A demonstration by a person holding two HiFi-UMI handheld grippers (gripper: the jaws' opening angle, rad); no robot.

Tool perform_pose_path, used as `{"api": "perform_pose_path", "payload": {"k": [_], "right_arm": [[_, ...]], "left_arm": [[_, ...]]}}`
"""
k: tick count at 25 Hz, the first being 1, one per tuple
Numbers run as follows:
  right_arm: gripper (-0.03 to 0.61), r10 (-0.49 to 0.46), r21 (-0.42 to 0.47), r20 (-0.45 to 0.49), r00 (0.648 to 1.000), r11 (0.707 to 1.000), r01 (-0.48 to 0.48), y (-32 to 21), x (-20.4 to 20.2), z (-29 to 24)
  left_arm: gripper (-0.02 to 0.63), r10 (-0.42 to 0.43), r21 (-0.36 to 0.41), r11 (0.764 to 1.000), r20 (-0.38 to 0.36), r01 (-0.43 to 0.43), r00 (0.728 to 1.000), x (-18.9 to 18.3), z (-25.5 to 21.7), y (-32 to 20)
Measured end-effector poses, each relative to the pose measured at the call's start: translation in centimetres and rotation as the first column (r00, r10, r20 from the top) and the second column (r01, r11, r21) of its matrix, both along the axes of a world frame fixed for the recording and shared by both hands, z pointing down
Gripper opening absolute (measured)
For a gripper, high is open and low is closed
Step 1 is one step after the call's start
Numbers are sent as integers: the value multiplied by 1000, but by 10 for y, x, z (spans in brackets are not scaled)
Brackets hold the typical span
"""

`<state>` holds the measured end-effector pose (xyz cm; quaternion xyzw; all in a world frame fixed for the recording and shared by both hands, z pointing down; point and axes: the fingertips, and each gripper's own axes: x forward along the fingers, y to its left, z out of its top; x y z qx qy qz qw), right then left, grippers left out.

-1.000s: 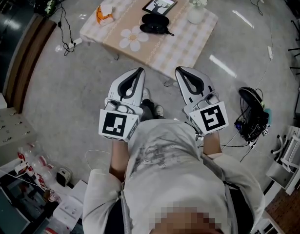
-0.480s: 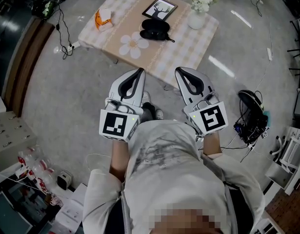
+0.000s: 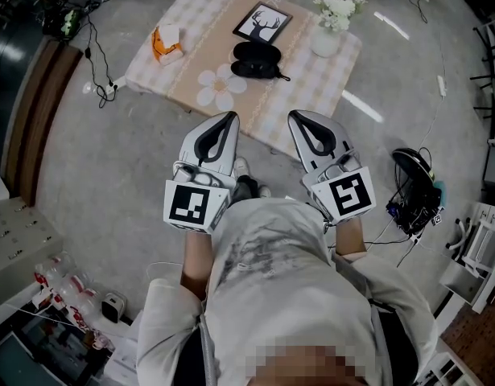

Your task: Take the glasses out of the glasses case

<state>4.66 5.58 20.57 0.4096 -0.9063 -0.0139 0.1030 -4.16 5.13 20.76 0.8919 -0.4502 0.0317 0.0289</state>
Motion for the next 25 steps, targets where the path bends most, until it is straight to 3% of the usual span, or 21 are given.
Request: {"api": "perform_pose_path", "payload": {"k": [5, 10, 25], "right_arm": [[17, 15, -4, -14, 1000, 1000, -15, -21, -10, 2], [17, 35, -10, -19, 999, 999, -35, -42, -21, 4], [17, 102, -20, -33, 994, 995, -102, -76, -45, 6]], "left_arm": [[9, 5, -49, 999, -15, -6, 1000, -10, 5, -21], [9, 26, -17, 1000, -20, -26, 999, -22, 5, -47], [9, 87, -24, 996, -35, -88, 996, -47, 9, -85]]}}
